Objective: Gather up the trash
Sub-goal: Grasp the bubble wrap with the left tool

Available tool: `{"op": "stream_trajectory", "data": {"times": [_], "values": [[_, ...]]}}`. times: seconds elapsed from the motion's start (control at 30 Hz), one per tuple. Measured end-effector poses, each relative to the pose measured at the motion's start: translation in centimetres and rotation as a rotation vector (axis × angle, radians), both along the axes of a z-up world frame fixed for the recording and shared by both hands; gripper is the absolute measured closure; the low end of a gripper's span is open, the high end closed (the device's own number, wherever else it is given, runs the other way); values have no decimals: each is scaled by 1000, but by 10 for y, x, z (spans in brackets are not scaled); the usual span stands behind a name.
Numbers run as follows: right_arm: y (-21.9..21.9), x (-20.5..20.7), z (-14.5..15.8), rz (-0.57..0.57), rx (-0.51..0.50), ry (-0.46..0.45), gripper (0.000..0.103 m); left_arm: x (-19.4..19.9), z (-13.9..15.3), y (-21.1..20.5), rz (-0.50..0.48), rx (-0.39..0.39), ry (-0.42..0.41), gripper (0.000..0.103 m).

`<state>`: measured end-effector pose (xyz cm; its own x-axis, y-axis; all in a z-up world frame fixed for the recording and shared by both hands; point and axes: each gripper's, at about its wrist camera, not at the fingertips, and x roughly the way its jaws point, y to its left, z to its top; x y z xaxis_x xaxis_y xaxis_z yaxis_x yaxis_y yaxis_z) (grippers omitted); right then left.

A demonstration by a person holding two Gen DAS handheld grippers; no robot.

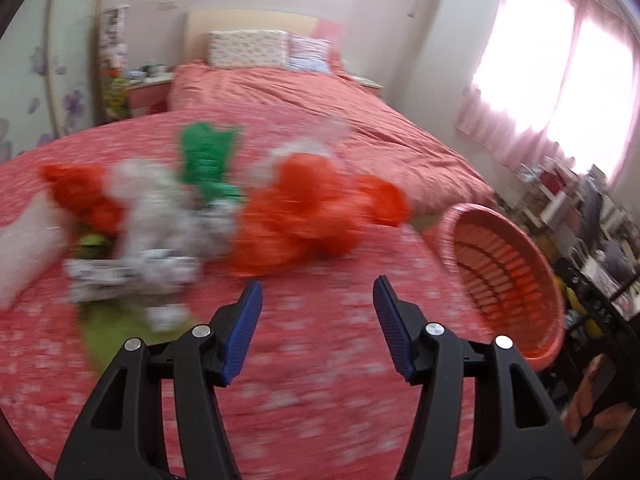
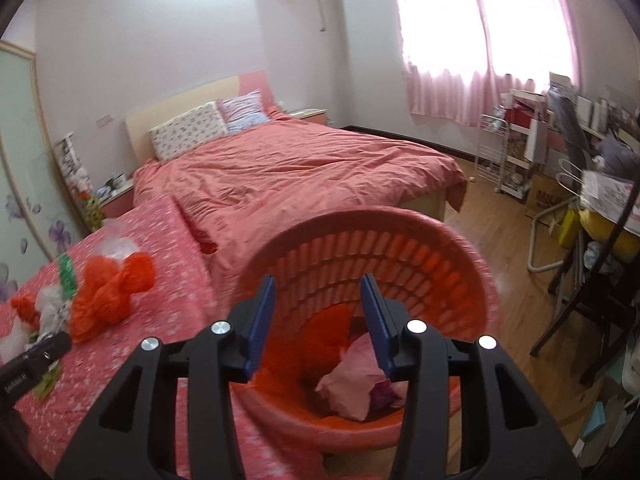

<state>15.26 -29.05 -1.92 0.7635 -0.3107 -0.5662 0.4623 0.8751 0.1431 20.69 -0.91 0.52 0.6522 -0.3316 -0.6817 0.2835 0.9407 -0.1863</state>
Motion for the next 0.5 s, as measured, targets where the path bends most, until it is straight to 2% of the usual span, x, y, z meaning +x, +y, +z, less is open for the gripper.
{"op": "stream_trajectory", "data": {"times": [0.07, 0.33, 0.43, 0.5], "values": [[15, 6, 2, 34, -1, 2, 57, 2, 2, 26, 56, 12, -11, 40], [75, 28, 4, 161, -14, 11, 47, 25, 6, 147, 336, 53, -33, 37], [98, 35, 3, 198, -28, 24, 45, 37, 1, 170, 392, 86, -29, 37], [111, 39, 3, 208, -40, 30, 43, 47, -4, 178, 396, 79, -10, 37]]}}
